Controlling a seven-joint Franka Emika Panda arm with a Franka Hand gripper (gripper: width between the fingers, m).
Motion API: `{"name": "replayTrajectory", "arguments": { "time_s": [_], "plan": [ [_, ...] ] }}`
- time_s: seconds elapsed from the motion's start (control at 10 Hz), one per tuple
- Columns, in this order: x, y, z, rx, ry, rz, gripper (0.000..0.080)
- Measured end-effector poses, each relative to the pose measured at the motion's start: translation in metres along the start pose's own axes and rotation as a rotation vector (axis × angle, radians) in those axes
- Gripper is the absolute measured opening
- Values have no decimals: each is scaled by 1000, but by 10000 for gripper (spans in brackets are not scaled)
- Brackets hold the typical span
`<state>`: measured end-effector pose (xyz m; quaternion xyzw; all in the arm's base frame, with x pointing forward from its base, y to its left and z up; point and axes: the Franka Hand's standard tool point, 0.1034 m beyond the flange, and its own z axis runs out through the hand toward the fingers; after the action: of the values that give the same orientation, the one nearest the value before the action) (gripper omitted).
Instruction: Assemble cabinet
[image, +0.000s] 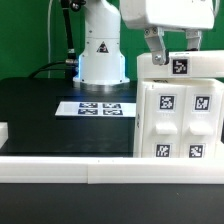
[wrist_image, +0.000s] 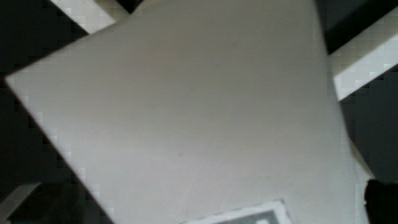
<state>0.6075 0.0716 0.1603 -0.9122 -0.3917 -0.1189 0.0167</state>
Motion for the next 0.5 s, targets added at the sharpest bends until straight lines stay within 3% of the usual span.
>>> {"name": "replayTrajectory", "arguments": {
  "time_s": [0.5],
  "plan": [
    [-1, 1, 0, -2, 0, 34, 797]
  ]
}}
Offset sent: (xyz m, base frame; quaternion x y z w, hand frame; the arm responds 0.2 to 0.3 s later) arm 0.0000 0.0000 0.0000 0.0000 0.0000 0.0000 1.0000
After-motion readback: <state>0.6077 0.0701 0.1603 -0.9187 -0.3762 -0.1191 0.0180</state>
